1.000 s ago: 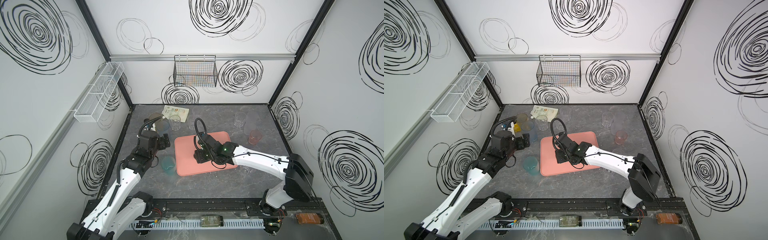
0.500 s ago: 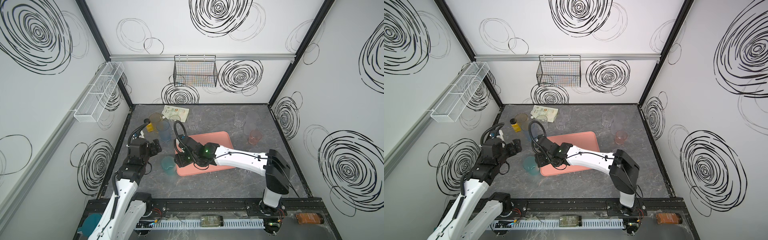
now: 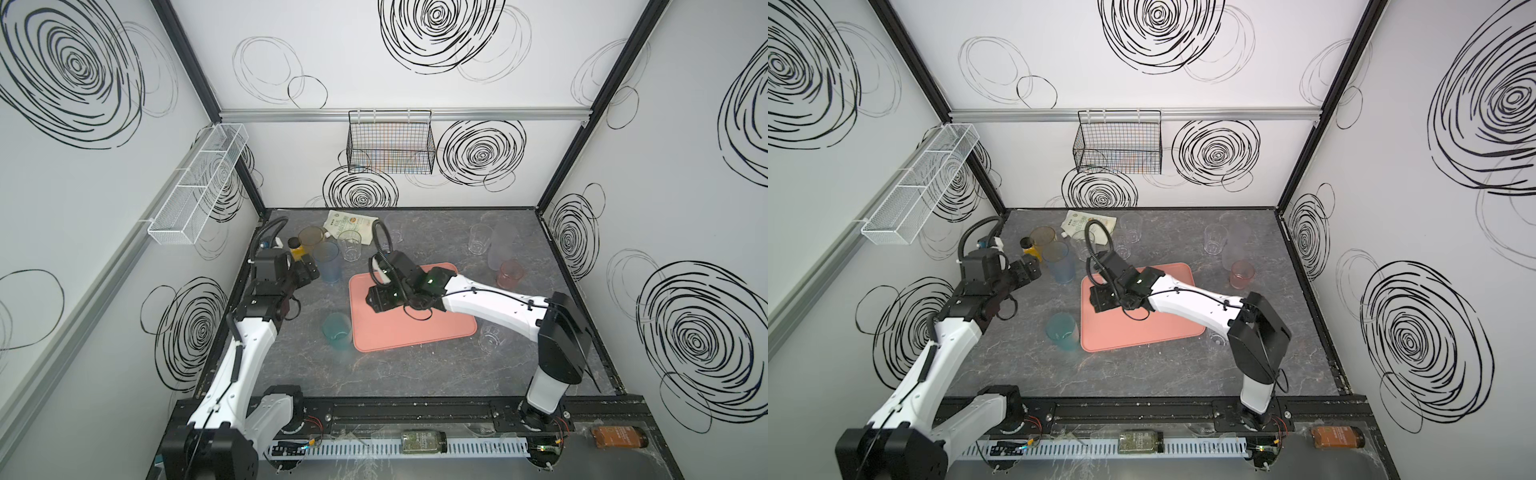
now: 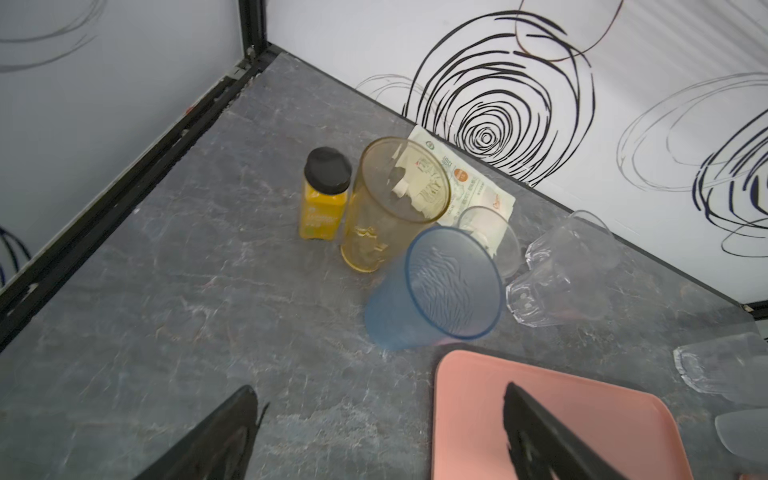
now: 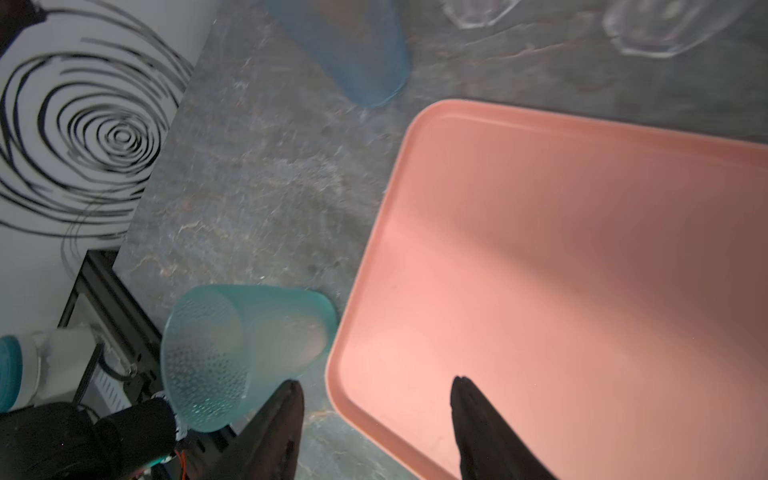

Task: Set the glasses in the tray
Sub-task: 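Move the left gripper to the blue cup while the right gripper holds the tray, then lower the left gripper onto the blue cup's rim and close it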

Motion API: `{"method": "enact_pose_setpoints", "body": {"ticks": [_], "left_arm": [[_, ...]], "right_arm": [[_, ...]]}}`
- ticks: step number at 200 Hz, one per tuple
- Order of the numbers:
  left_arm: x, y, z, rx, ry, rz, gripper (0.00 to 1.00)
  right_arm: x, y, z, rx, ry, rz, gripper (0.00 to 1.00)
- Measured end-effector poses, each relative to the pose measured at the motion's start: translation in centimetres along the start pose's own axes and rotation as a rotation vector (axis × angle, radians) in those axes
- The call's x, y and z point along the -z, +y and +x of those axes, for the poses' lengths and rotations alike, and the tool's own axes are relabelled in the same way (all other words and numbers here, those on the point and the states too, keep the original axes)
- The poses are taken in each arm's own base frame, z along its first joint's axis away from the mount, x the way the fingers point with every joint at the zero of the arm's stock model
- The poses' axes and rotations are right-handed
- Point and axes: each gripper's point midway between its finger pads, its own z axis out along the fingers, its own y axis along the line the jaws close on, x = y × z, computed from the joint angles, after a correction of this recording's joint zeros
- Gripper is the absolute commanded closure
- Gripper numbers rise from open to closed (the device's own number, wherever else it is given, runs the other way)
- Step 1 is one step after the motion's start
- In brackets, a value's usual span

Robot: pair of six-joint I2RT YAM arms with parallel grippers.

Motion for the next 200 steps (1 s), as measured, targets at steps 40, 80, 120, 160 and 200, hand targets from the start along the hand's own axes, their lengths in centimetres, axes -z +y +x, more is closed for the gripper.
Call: {"method": "enact_pose_setpoints", "body": {"ticks": [40, 80, 120, 160, 200], "left_arm": [[-3.8, -1.6, -0.5, -0.058, 0.046, -0.002, 0.19], [-6.7, -1.7, 1.1, -0.113, 0.106, -0.031, 0.26], [-7.9, -1.1, 2.1, -0.136, 0.137, -0.066, 0.31], [-8.7, -1.0, 1.9, -0.146, 0.136, -0.084, 0.40], [-10.4, -1.1, 1.9, -0.155, 0.154, -0.096, 0.53]], "right_arm": [[-0.3, -3.3, 2.4, -0.036, 0.034, 0.031, 0.40], [-1.3, -4.8, 5.4, -0.046, 0.107, 0.047, 0.40], [-1.5, -4.8, 5.4, -0.046, 0.100, 0.041, 0.41], [-1.6, -5.1, 5.8, -0.047, 0.106, 0.042, 0.41], [-1.9, -5.5, 6.4, -0.054, 0.115, 0.051, 0.42]]}}
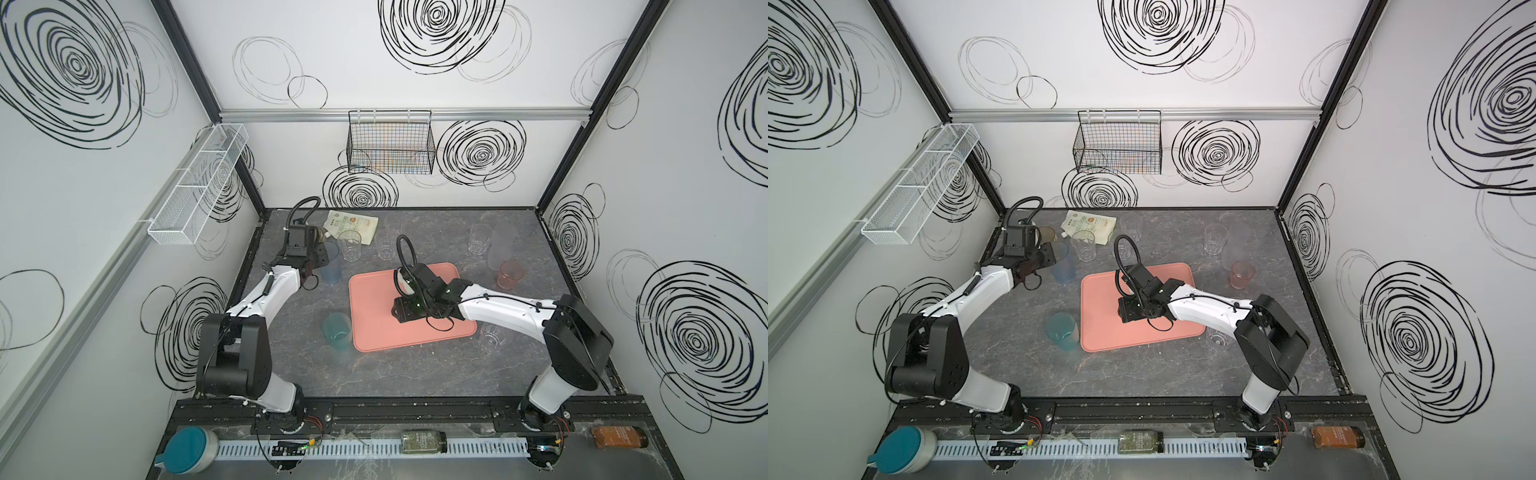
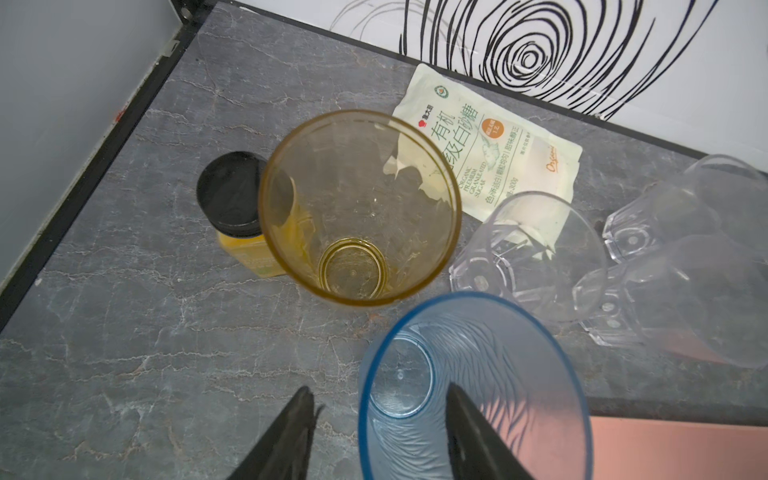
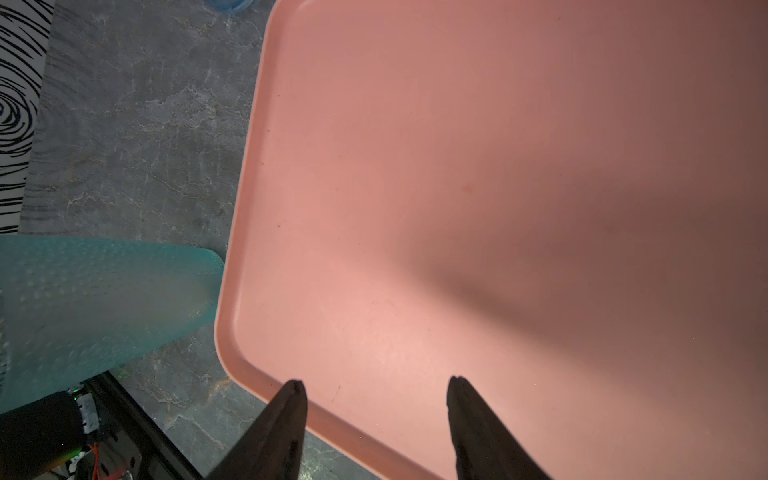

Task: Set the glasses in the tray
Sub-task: 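Lower the left gripper onto the blue cup's rim and close it, then lift the blue cup with the left gripper and set it on the tray's far side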

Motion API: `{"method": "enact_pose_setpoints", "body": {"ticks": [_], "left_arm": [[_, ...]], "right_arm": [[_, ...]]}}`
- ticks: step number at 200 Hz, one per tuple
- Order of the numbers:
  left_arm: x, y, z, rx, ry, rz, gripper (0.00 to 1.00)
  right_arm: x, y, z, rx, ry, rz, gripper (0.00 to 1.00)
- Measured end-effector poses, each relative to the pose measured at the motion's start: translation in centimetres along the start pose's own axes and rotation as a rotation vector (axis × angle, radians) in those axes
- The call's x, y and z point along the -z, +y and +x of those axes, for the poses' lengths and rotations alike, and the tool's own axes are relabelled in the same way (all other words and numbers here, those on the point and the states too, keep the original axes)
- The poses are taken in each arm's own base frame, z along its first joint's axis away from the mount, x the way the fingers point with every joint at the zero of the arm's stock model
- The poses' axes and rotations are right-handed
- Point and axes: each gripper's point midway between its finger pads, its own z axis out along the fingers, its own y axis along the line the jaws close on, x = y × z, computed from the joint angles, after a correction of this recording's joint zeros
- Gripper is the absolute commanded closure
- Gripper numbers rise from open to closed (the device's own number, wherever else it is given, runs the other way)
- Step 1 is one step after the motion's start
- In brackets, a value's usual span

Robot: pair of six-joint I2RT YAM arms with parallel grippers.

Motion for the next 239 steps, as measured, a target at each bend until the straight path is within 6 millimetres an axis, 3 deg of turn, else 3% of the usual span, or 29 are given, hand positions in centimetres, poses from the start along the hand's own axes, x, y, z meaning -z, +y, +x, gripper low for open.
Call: {"method": "enact_pose_setpoints", "body": {"ticks": [54, 133, 165, 239], "left_arm": [[-0.5, 0.0, -0.1, -0.014, 0.002, -0.004, 0.72], [-0.6, 0.3, 0.1, -0.067, 0.003, -0.042, 0.82], [-0.2, 0.3, 0.4, -0.095, 0.012, -0.055, 0.94], [1.4, -0.1, 1.1, -0.140, 0.033, -0.079, 1.00]], "right_arm": [[-0.2, -0.2, 0.2, -0.007, -0.002, 0.004, 0.42], [-0.2, -0.4, 0.0, -0.019, -0.010, 0.013, 0.43], [-0.2, -0.4, 0.0, -0.026, -0.012, 0.013, 0.43], [-0.2, -0.9, 0.6, -0.049, -0.021, 0.019, 0.44]]}}
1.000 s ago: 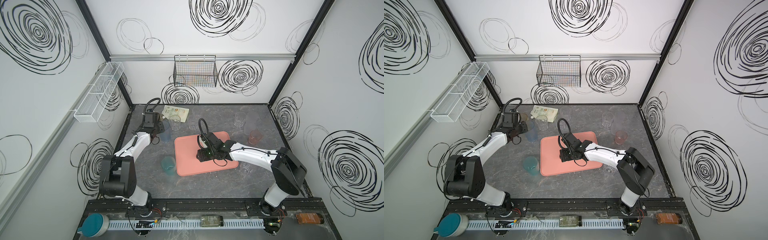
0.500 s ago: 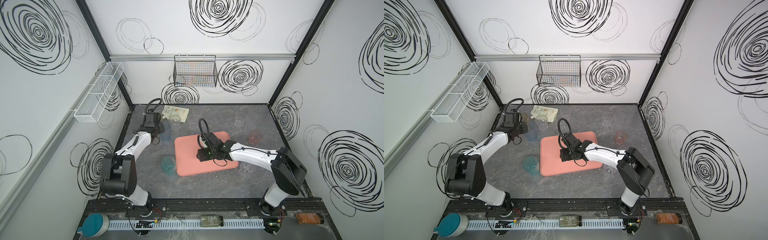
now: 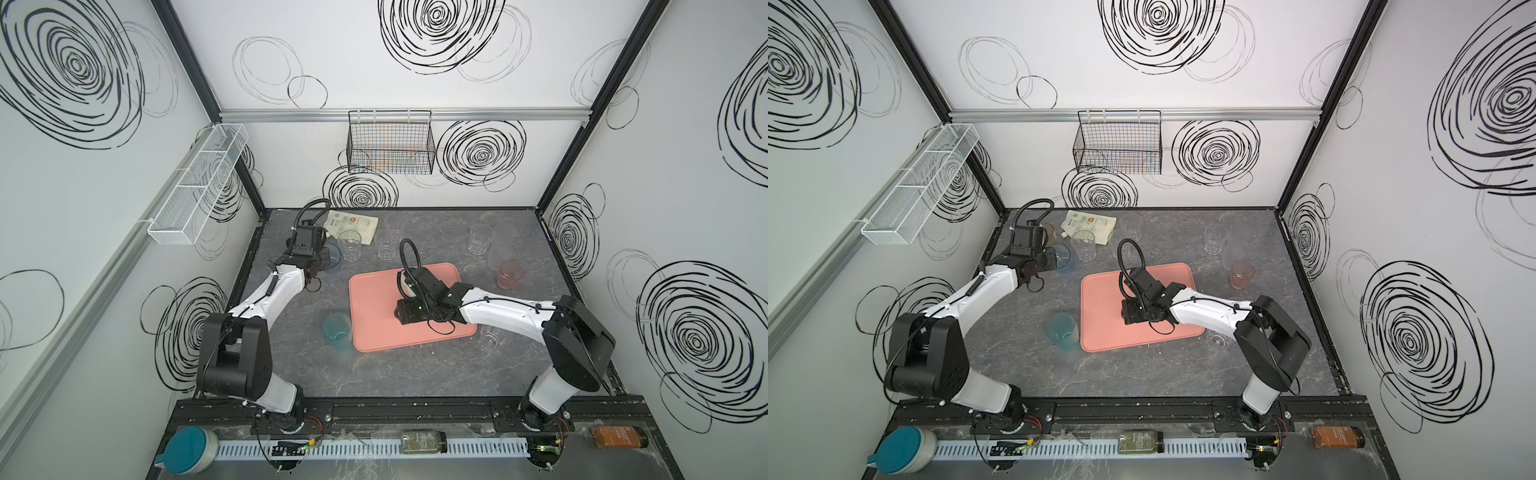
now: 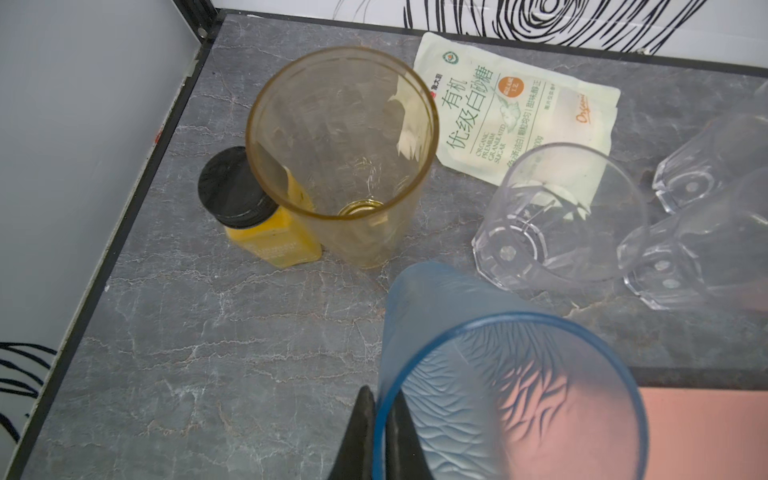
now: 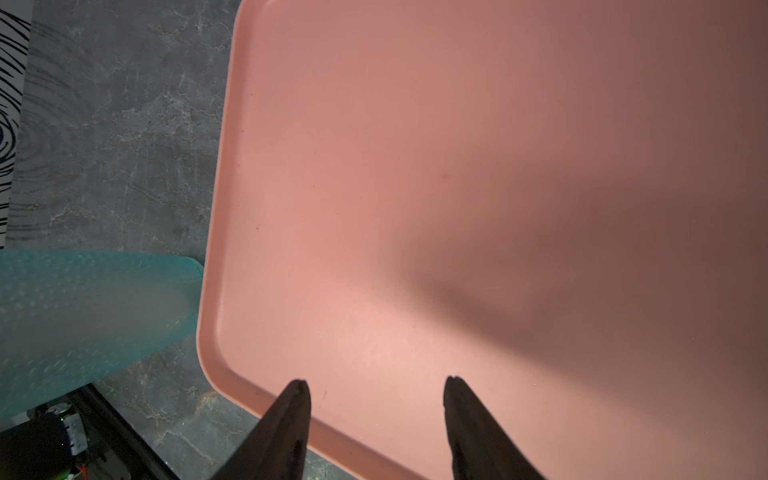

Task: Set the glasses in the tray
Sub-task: 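Lift the blue cup with the left gripper and set it on the tray's far side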

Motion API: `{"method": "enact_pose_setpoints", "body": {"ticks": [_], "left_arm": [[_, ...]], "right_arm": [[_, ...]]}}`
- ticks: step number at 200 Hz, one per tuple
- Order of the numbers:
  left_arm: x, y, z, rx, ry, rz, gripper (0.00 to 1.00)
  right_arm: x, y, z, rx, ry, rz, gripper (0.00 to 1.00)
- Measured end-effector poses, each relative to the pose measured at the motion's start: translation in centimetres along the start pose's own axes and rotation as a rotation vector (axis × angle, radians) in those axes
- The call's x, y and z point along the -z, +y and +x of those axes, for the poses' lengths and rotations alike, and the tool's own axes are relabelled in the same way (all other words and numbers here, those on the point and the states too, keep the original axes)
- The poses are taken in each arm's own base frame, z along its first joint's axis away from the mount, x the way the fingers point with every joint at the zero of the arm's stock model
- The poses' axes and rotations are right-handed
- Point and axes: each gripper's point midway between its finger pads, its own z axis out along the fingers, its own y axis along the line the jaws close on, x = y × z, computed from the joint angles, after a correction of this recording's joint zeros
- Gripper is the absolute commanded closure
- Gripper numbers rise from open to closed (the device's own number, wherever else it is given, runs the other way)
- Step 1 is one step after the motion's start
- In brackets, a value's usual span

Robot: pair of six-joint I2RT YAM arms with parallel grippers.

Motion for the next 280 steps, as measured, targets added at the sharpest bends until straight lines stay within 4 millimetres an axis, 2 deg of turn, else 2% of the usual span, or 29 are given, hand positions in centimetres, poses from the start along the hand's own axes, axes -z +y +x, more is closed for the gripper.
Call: {"method": "enact_pose_setpoints", "body": {"ticks": [44, 63, 94, 117, 137, 174, 209, 242, 280], "left_arm": [[2.9, 0.2, -0.5, 0.002, -0.001, 0.022, 1.00], [5.4, 0.3, -1.6, 0.015, -0.036, 0.047, 1.00], [10.7, -0.3, -3.8, 0.037, -0.112, 0.127, 1.00], [12.5, -1.7, -3.8, 0.026, -0.118, 0.202, 1.00], [11.7, -3.1, -2.0, -0.009, -0.036, 0.241, 1.00], [8.3, -6.0, 2.3, -0.097, 0.152, 0.266, 1.00], [6.4, -8.0, 4.8, -0.176, 0.237, 0.270, 1.00], [5.2, -8.2, 5.3, -0.206, 0.269, 0.242, 1.00], [4.0, -8.4, 3.8, -0.235, 0.263, 0.204, 1.00]], "right_arm": [[0.6, 0.2, -0.5, -0.013, -0.032, -0.011, 0.45], [0.7, 0.4, -0.7, -0.016, -0.040, -0.017, 0.45], [0.7, 0.3, -0.8, -0.016, -0.044, -0.014, 0.45], [0.7, -0.2, -0.8, -0.022, -0.051, -0.005, 0.45], [0.9, -1.0, -0.5, -0.030, -0.057, 0.009, 0.45], [1.2, -1.6, -0.5, -0.038, -0.072, 0.018, 0.45], [0.9, -2.2, 0.4, -0.057, -0.062, 0.023, 0.45], [0.8, -2.0, 0.5, -0.052, -0.063, 0.019, 0.45], [0.5, -2.2, 0.6, -0.051, -0.060, 0.032, 0.45]]}}
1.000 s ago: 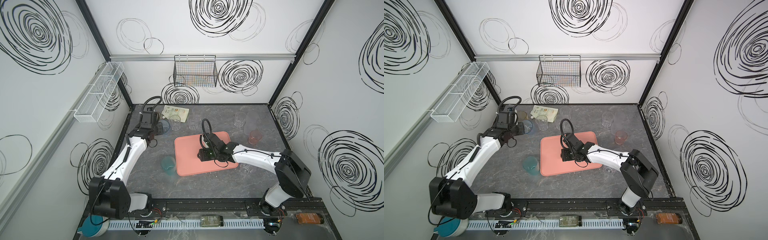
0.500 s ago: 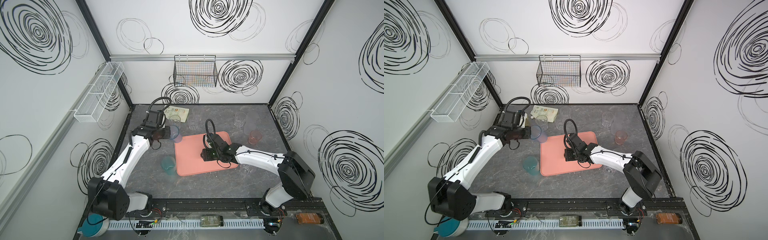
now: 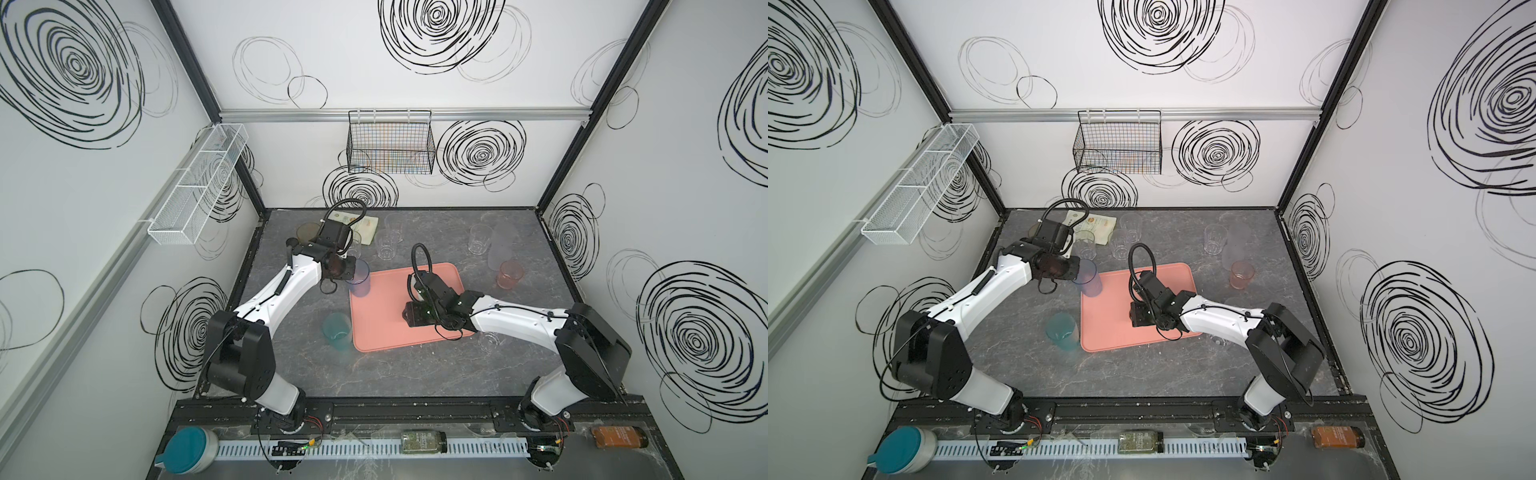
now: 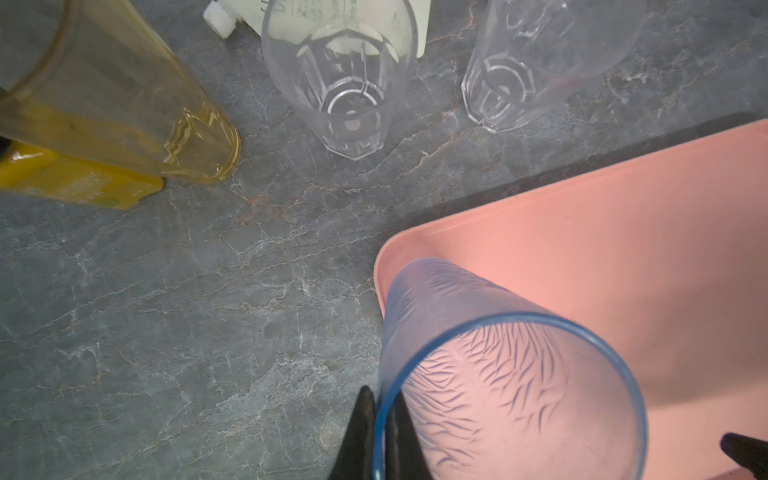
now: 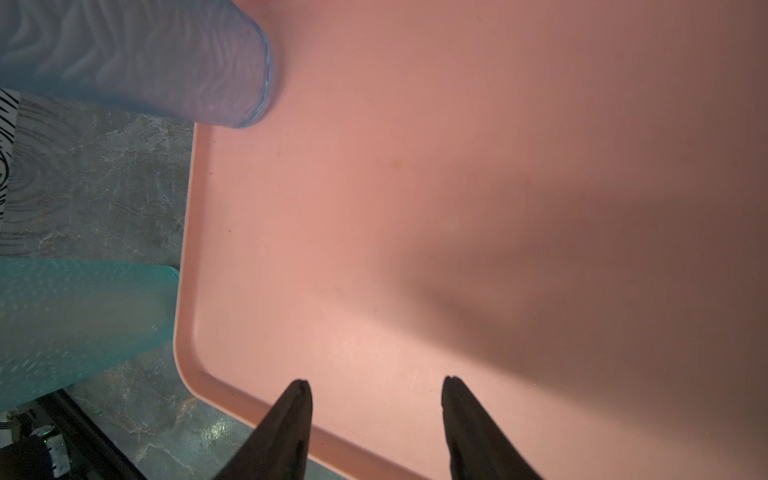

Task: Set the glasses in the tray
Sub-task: 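Lift the blue cup with the left gripper and set it on the tray's far side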

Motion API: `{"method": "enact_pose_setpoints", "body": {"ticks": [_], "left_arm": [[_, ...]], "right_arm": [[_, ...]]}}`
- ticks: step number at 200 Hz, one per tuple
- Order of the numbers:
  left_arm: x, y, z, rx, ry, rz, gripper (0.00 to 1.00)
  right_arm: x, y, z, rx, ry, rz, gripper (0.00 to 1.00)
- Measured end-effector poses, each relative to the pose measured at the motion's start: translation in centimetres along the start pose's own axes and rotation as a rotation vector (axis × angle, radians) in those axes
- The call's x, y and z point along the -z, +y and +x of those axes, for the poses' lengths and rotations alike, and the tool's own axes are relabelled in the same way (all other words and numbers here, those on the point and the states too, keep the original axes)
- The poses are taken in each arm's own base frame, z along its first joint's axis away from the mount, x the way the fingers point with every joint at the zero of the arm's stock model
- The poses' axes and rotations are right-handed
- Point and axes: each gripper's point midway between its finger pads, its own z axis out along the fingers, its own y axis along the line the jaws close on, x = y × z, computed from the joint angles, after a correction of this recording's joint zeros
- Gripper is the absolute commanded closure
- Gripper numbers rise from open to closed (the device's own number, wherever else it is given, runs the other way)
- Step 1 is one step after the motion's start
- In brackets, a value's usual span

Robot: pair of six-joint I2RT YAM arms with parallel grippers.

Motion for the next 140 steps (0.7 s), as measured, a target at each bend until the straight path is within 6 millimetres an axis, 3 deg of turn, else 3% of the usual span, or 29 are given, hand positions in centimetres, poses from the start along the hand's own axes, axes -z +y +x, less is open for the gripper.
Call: {"method": "enact_pose_setpoints", "body": {"ticks": [89, 109, 140], "left_arm": [[-2.1, -0.5, -2.8, -0.038, 0.024, -0.004, 0.98], [-2.1, -0.5, -2.9, -0.039, 0.033, -0.005, 0.83], [-2.5, -0.5, -3.2, -0.044, 0.037, -0.012, 0.72]], "right_arm": [[-0.5, -0.3, -0.2, 0.005, -0.009, 0.013, 0.45], [-0.6, -0.3, -0.2, 0.009, -0.008, 0.015, 0.45], [-0.6, -0.3, -0.3, 0.014, -0.011, 0.020, 0.45]]}}
